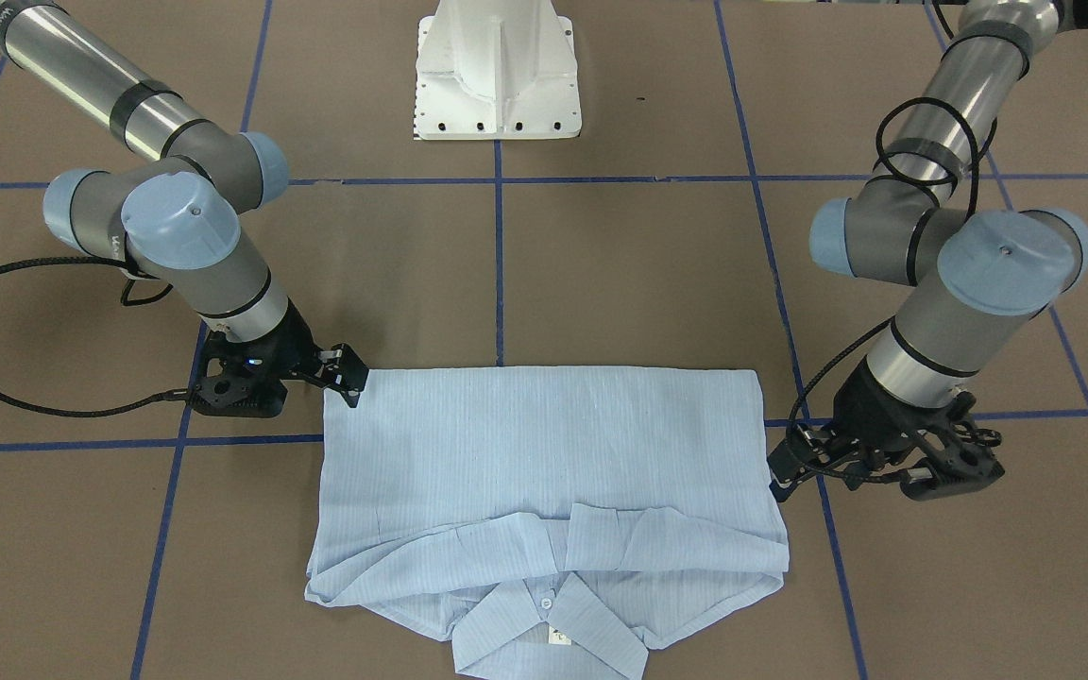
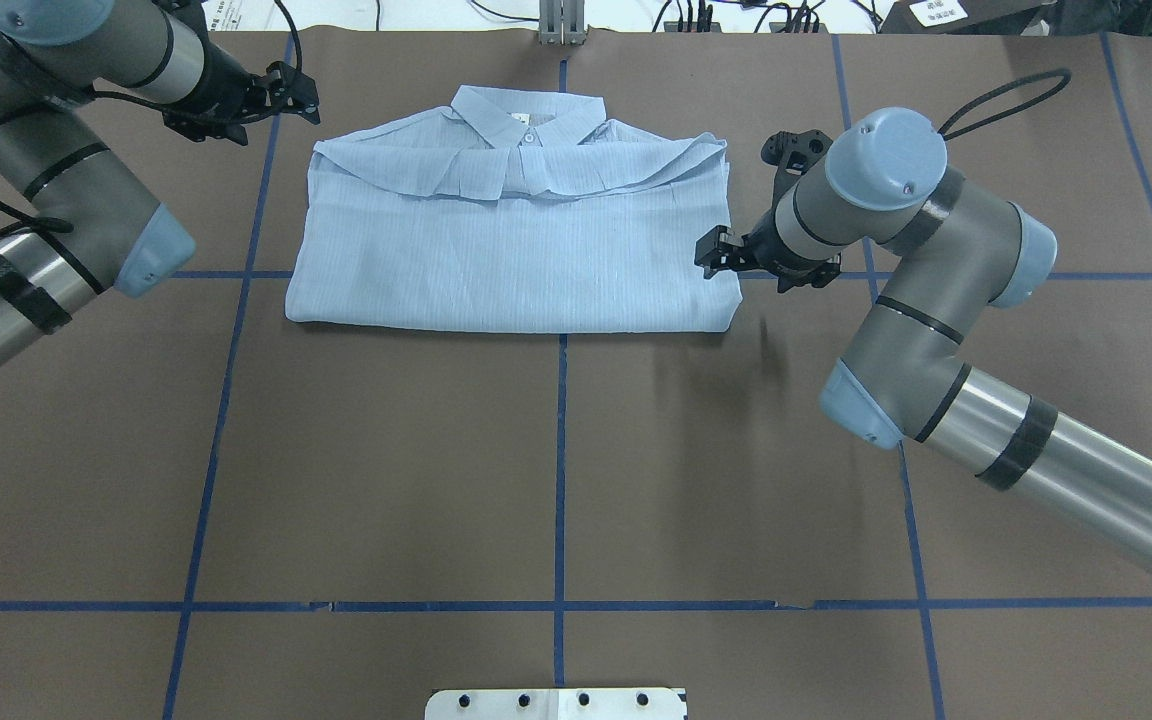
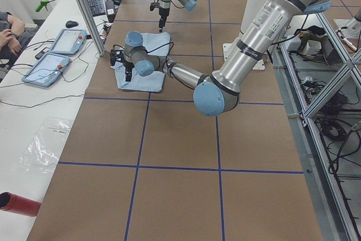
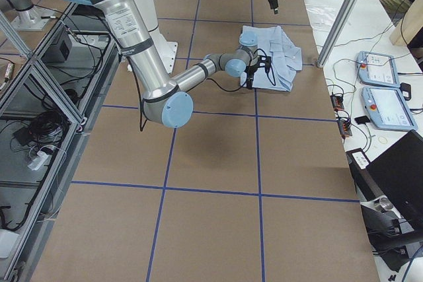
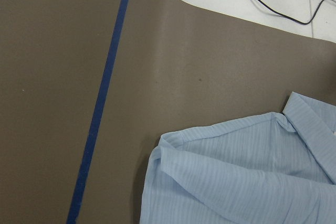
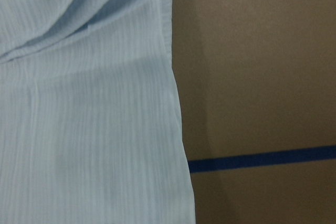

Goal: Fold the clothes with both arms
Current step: 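Move the right gripper down to the folded shirt's side edge and grasp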

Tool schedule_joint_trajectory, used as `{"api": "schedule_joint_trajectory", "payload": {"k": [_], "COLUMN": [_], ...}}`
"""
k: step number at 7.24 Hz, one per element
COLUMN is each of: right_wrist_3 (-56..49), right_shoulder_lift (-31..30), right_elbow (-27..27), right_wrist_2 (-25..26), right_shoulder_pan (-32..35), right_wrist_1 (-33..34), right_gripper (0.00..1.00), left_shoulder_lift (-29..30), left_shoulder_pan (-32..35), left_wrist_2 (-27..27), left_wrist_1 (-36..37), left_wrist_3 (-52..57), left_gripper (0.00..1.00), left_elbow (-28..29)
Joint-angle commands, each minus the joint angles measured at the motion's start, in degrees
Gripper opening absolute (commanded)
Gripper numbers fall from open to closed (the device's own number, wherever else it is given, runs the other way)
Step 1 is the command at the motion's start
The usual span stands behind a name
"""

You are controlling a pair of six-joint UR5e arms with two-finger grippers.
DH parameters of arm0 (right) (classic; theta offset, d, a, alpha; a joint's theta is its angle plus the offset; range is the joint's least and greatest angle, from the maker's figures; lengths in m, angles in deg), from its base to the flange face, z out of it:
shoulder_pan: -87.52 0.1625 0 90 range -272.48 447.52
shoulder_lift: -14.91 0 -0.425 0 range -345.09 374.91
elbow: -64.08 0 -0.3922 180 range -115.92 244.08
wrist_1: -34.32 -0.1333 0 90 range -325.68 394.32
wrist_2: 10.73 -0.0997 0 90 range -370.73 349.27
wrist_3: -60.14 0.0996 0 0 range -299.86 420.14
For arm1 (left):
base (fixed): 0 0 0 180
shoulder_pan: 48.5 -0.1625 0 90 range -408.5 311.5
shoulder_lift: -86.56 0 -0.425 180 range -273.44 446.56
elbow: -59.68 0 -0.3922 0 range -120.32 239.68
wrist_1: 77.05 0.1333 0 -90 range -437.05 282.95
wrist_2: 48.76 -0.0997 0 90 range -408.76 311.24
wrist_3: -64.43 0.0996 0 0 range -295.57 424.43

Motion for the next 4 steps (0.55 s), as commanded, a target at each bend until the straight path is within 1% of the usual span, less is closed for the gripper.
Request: {"api": "schedule_joint_trajectory", "payload": {"k": [1,2,3,4], "right_wrist_3": [-0.09,-0.1,-0.27,-0.62], "right_shoulder_lift": [-0.78,-0.26,0.01,0.1], "right_elbow": [0.05,0.05,0.14,0.05], "right_wrist_2": [0.12,-0.06,-0.06,0.12], "right_shoulder_pan": [-1.47,-1.47,-1.56,-1.47], "right_wrist_1": [-0.09,-0.17,-0.26,-0.44], "right_gripper": [0.83,0.65,0.51,0.49], "left_shoulder_lift": [-0.07,-0.07,-0.42,-0.51], "left_shoulder_pan": [0.0,0.0,0.0,0.0], "left_wrist_2": [-0.04,-0.04,-0.04,-0.12], "left_wrist_1": [0.1,0.1,0.1,0.1], "left_wrist_3": [-0.38,-0.38,-0.47,-0.47], "left_gripper": [1.0,1.0,1.0,1.0], "left_elbow": [-0.57,-0.57,-0.57,-0.57]}}
